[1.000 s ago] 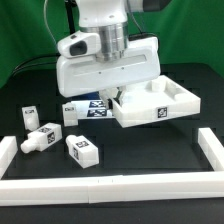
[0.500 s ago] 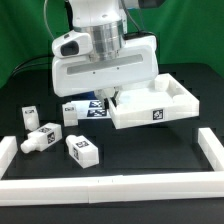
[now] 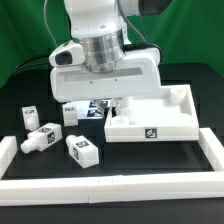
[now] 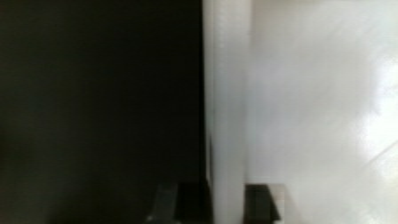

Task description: Assemble one leg

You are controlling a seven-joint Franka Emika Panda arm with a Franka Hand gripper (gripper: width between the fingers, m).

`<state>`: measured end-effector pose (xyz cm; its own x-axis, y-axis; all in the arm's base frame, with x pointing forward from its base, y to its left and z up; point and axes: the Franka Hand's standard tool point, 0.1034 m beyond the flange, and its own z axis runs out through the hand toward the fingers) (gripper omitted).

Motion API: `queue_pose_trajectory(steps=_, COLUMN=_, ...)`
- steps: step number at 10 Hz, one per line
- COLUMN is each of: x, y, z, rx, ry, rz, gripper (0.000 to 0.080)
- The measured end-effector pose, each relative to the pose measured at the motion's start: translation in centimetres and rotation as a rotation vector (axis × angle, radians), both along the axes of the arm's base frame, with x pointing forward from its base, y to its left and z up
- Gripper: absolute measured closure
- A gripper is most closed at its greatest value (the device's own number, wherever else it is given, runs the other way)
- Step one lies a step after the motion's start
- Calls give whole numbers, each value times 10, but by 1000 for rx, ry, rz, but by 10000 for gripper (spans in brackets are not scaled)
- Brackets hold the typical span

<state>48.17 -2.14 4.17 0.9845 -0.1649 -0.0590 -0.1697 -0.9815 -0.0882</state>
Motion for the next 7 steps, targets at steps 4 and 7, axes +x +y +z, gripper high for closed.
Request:
queue_pose_trajectory(steps=4, x=0, y=3, z=-3, rx=-3, ry=-5, rz=10, gripper=744)
queue_pose_trajectory(steps=7, x=9, y=3, z=-11, rx=-4, ry=-3, rz=18, gripper=744)
